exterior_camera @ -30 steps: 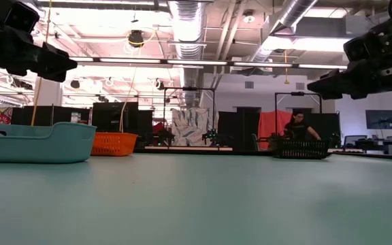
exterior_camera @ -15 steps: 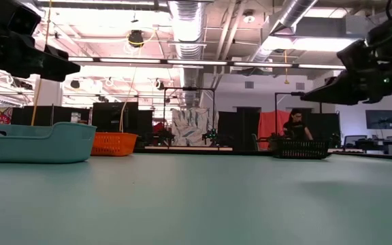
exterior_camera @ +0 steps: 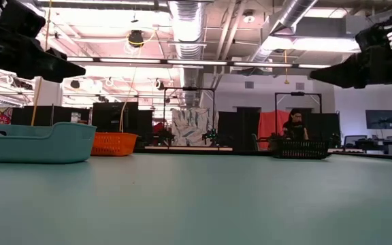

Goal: Sort crayons
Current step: Return to Home Position

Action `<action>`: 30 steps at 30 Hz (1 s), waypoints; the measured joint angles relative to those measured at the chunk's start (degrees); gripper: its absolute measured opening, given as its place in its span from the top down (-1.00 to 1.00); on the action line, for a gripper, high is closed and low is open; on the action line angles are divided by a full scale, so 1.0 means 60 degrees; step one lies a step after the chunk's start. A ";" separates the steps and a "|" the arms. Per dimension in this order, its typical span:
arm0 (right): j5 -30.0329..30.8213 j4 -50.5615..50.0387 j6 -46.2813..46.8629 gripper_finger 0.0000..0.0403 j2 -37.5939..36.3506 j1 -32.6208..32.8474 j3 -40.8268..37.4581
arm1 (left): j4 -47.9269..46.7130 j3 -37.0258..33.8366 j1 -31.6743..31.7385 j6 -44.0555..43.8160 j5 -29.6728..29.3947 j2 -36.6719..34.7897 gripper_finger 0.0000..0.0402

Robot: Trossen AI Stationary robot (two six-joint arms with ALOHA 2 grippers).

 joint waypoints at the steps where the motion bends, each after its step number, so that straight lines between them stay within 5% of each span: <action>1: 0.0052 0.0109 0.0138 0.57 0.0018 0.0103 0.0000 | 0.0036 0.0000 0.0000 0.0068 -0.0212 0.0002 0.45; 3: 0.0171 0.0195 0.0157 0.57 0.0030 0.0335 -0.0029 | 0.0129 -0.0012 0.0000 0.0283 -0.0583 0.0002 0.45; 8: 0.2410 0.0049 0.0246 0.57 0.0075 0.0876 -0.0061 | 0.0273 -0.0029 0.0000 0.0603 -0.1277 0.0002 0.46; 30: 0.1483 -0.0145 -0.0213 0.57 0.1519 0.3419 -0.0076 | 0.0500 -0.0029 -0.0007 0.0899 -0.0544 0.0000 0.46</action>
